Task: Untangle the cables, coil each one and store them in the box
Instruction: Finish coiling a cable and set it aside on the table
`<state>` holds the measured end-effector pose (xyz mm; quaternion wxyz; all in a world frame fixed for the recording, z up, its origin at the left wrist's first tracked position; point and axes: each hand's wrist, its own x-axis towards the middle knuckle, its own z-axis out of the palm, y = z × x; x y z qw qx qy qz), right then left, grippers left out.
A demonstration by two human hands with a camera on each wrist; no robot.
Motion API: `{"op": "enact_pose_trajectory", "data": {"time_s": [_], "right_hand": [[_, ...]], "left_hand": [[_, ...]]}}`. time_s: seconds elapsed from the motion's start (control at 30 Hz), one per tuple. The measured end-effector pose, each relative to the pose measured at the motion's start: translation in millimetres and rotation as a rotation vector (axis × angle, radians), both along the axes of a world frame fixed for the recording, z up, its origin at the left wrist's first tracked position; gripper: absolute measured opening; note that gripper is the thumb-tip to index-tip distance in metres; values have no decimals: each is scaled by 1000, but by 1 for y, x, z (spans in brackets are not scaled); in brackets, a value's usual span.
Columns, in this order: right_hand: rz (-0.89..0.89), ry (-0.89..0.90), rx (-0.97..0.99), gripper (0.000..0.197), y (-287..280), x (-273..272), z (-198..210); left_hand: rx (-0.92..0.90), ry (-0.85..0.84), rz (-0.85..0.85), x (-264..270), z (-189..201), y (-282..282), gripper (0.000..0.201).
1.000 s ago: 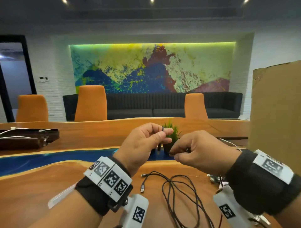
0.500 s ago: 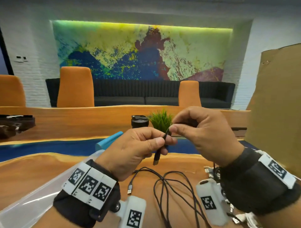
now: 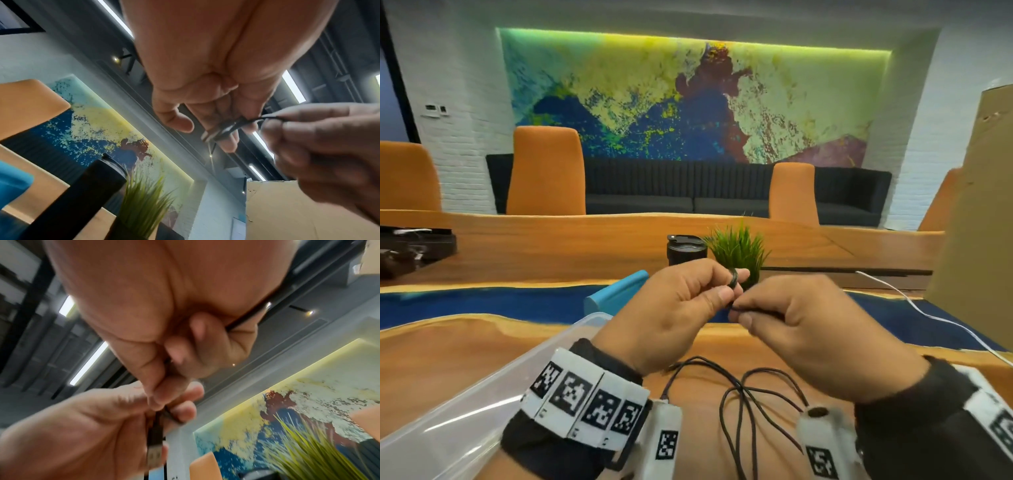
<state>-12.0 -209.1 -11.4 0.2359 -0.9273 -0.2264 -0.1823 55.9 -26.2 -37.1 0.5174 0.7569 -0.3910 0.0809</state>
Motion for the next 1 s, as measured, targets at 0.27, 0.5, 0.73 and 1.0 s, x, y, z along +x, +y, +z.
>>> {"op": "enact_pose_trajectory", "data": {"time_s": [0.27,0.5,0.73,1.0], "right_hand": [[61,-91,287,17,-14,6,12],[-21,-65,527,20,-29,14,7],[-294,19,-68,34,-36,22,-2],[-15,182,944,8,-12,15,6]], "left_hand": [[-18,121,-115,-3,4,7,22],[-60,242,-222,-3,5,10,21],[-507,513,-154,-10,16,4,15],[-515,545,-78,-10,17,-3,21]]}}
